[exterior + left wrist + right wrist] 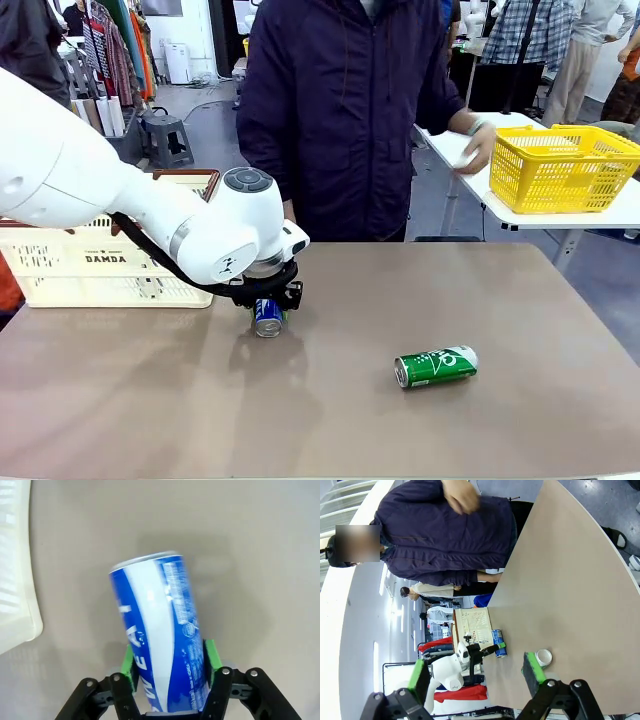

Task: Place the drinks into the Shopping basket.
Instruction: Pick up one drink and place it into the Shopping basket.

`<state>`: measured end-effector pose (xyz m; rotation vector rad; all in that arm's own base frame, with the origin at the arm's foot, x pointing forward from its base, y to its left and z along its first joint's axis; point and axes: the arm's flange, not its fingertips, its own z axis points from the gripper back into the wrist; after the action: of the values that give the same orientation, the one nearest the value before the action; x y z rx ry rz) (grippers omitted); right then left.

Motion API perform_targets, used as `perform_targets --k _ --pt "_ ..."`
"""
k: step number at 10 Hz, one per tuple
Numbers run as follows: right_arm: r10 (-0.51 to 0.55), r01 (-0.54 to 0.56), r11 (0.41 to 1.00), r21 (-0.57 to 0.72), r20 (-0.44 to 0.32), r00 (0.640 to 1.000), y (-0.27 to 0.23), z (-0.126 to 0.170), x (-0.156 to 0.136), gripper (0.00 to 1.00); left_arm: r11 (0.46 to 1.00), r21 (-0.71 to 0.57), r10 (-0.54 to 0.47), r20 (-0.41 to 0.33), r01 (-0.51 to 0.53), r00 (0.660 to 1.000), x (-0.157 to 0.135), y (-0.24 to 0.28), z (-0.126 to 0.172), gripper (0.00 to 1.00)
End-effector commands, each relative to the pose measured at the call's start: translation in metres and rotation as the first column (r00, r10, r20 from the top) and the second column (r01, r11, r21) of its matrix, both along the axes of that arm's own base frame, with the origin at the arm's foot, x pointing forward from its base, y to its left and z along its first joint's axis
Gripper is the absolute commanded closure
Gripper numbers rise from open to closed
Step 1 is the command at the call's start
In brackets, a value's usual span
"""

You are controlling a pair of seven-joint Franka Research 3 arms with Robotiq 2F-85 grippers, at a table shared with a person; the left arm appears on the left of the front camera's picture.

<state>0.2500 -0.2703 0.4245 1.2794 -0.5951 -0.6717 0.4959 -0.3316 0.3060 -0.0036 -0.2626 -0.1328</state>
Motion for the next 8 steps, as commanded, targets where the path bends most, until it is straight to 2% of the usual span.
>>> perform_targets --k 1,3,4,5,6,7,8 --pt "0.011 -0.011 1.0 -0.01 0.008 1.0 -0.001 0.001 -0.001 0.0 1.0 0.002 0.015 0.024 -0.015 1.0 0.003 -0.003 -0.004 1.0" --pt "0.011 -0.011 1.0 -0.01 0.008 1.0 -0.001 0.001 -0.001 0.0 1.0 -0.003 -0.001 0.027 0.001 1.0 0.001 -0.004 -0.003 1.0" --pt "0.011 -0.011 1.0 -0.01 0.008 1.0 -0.001 0.001 -0.001 0.0 1.0 -0.008 -0.006 0.025 0.006 1.0 -0.001 -0.003 0.006 1.0" --pt "0.011 -0.011 1.0 -0.01 0.008 1.0 -0.001 0.001 -0.001 0.0 0.999 -0.038 -0.027 -0.003 0.027 1.0 -0.008 0.002 0.029 1.0" --pt "0.011 -0.011 1.0 -0.01 0.008 1.0 -0.001 0.001 -0.001 0.0 0.998 -0.053 -0.038 -0.019 0.037 0.999 -0.021 0.019 0.073 1.0" --pt "0.011 -0.011 1.0 -0.01 0.008 1.0 -0.001 0.001 -0.001 0.0 0.986 -0.111 -0.129 -0.065 0.121 0.99 -0.047 0.044 0.137 1.0" --pt "0.011 -0.011 1.0 -0.01 0.008 1.0 -0.001 0.001 -0.001 0.0 0.976 -0.122 -0.19 -0.058 0.182 0.98 -0.078 0.067 0.186 1.0"
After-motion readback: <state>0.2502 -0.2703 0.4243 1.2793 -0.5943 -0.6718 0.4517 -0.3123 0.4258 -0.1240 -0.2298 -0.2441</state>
